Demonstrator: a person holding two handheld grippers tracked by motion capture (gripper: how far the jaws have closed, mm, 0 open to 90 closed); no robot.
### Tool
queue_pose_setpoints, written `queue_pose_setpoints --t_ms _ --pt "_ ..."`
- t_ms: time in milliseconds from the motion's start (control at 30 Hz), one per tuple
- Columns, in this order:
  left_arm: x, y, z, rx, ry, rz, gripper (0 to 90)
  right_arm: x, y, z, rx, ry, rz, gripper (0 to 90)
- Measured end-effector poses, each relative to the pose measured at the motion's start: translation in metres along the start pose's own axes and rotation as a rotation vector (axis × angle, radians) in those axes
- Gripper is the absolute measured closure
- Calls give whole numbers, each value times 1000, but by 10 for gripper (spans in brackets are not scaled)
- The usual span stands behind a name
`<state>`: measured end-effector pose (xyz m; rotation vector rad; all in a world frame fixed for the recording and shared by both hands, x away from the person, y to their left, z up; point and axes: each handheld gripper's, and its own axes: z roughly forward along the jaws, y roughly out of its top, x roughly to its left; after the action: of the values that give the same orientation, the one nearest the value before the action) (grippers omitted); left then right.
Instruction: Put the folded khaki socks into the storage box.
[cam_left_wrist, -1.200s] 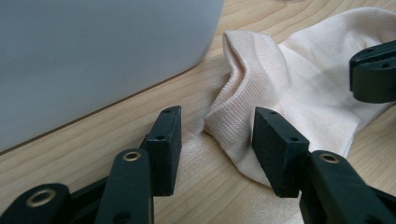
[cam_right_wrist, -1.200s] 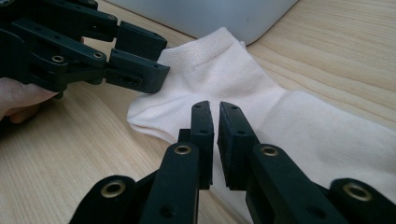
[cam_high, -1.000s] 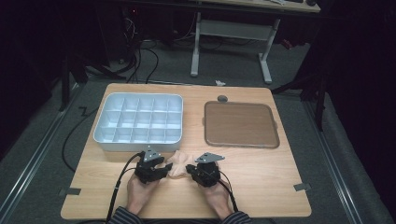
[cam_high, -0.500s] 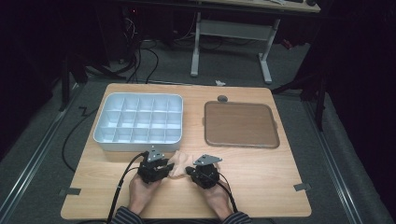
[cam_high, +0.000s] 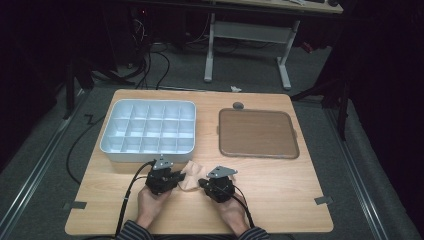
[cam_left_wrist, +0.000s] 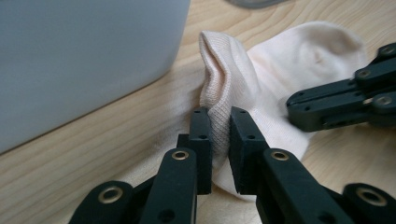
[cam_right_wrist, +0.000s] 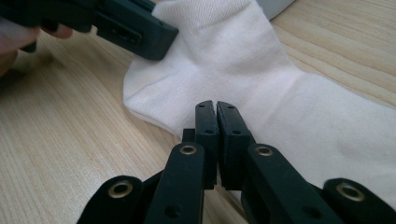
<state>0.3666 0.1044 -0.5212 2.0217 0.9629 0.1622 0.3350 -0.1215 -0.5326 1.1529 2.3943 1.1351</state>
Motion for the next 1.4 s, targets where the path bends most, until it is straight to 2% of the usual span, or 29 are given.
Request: queue_pose_setpoints --t_ms 233,333,633,700,767,833,1067,1133,1200,1267,1367,1400 --pt "-7 9 -8 -29 -40 17 810 1 1 0 4 -3 -18 878" --pt "-7 11 -11 -48 -71 1 809 2 1 0 10 -5 -19 878" --pt "-8 13 -16 -80 -116 -11 810 4 4 3 20 13 -22 878" --pt "-8 13 -16 -83 -115 -11 811 4 5 4 22 16 -22 878" --pt "-13 16 -18 -90 -99 28 812 6 7 6 24 23 -27 878" --pt "-16 18 -19 -92 -104 41 814 7 7 7 20 29 -39 878" --pt "-16 19 -17 -97 -101 36 819 9 10 10 25 38 -40 878" --pt "-16 19 -16 -96 -94 43 819 10 10 10 23 40 -37 878" --pt "-17 19 -17 -78 -68 62 820 11 10 10 17 35 -45 846" --pt "-17 18 -18 -71 -51 72 820 12 9 9 11 31 -43 805" --pt "-16 18 -19 -69 -40 74 821 12 9 4 3 25 -43 795" --pt "-15 18 -20 -65 -34 73 821 11 9 -6 -22 12 -44 786"
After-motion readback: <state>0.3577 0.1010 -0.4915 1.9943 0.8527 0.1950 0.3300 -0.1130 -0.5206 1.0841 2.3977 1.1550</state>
